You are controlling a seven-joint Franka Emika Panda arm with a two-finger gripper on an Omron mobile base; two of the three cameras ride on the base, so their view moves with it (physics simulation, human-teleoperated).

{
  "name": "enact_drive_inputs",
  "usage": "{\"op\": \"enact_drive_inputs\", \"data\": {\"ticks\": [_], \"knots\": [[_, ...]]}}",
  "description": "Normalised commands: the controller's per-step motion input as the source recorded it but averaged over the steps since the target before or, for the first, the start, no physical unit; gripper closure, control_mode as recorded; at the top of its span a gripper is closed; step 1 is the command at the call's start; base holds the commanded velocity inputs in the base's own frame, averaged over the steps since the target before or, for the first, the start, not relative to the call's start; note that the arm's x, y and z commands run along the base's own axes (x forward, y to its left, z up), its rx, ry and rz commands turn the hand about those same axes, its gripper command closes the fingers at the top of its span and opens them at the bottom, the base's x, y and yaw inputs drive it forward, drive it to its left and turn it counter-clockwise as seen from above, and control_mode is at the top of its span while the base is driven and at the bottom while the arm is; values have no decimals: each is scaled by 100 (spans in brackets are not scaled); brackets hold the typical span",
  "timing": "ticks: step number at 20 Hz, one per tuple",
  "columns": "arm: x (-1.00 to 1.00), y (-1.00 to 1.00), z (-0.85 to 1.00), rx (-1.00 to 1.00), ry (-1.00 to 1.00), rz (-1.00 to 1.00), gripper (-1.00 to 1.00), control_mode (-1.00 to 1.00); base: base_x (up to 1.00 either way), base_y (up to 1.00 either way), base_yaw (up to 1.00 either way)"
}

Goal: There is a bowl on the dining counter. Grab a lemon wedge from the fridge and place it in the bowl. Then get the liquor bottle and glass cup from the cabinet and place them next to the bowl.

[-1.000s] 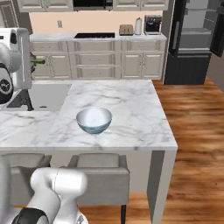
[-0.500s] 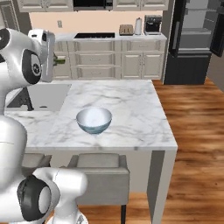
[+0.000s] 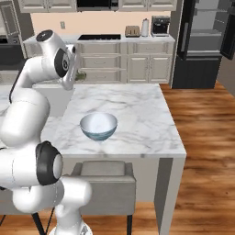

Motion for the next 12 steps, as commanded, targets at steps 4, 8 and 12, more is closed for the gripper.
{"op": "enact_drive_inputs", "data": {"ticks": [4, 8, 12], "knots": [[99, -31, -52, 0, 36, 0, 100, -100, 0, 0, 0], [81, -12, -78, 0, 40, 0, 100, -100, 0, 0, 0], [48, 0, -94, -8, 38, 0, 100, -100, 0, 0, 0]]}}
